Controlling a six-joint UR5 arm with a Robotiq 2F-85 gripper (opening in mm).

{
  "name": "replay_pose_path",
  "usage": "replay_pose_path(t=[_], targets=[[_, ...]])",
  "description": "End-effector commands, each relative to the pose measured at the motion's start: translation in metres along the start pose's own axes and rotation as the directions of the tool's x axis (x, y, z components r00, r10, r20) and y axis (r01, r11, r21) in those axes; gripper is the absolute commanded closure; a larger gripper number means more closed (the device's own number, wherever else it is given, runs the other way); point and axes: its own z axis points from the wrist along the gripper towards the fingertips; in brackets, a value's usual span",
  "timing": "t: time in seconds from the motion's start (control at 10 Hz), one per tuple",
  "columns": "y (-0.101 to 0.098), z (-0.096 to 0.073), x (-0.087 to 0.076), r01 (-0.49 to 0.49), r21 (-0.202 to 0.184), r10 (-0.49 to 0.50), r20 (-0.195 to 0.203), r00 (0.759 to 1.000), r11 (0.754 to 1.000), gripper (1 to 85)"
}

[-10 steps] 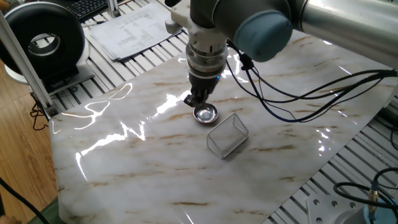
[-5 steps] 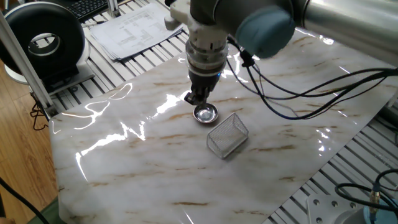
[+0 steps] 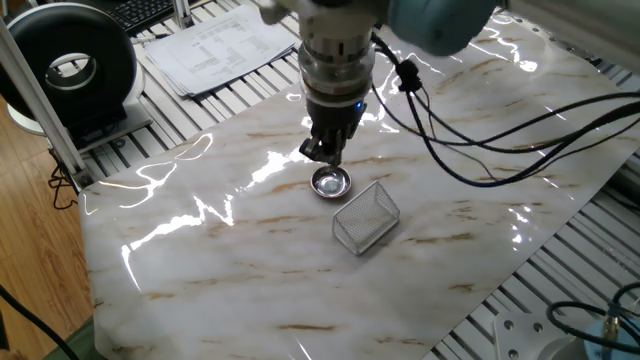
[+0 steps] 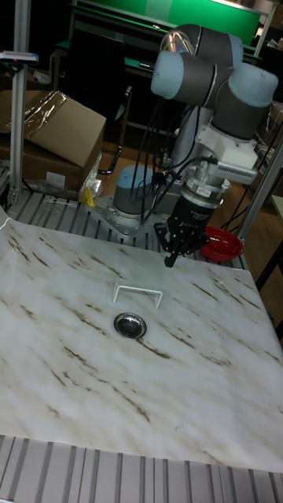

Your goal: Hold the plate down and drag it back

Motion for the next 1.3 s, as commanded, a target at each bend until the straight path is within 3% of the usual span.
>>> replay_pose_path(t=[0.0, 0.1, 0.2, 0.3, 0.4, 0.5, 0.7, 0.8, 1.2], targets=[[-0.002, -0.01, 0.004, -0.06, 0.002, 0.06, 0.012, 0.998, 0.998, 84.3], [0.005, -0.008, 0.002, -0.118, -0.032, 0.118, 0.017, 0.993, 0.993, 84.3], [0.02, -0.005, -0.015, -0.202, -0.096, 0.207, 0.047, 0.977, 0.975, 84.3], [0.023, 0.001, -0.022, -0.255, -0.1, 0.261, 0.045, 0.964, 0.962, 84.3], [0.013, 0.007, -0.021, -0.283, -0.056, 0.285, 0.037, 0.958, 0.958, 84.3], [0.011, 0.007, -0.019, -0.286, -0.059, 0.288, 0.032, 0.957, 0.956, 84.3], [0.027, 0.011, -0.019, -0.324, -0.121, 0.326, -0.001, 0.945, 0.938, 84.3], [0.017, 0.014, -0.017, -0.307, -0.086, 0.308, 0.001, 0.951, 0.948, 84.3], [0.015, 0.021, -0.011, -0.3, -0.075, 0.299, -0.03, 0.954, 0.951, 84.3]])
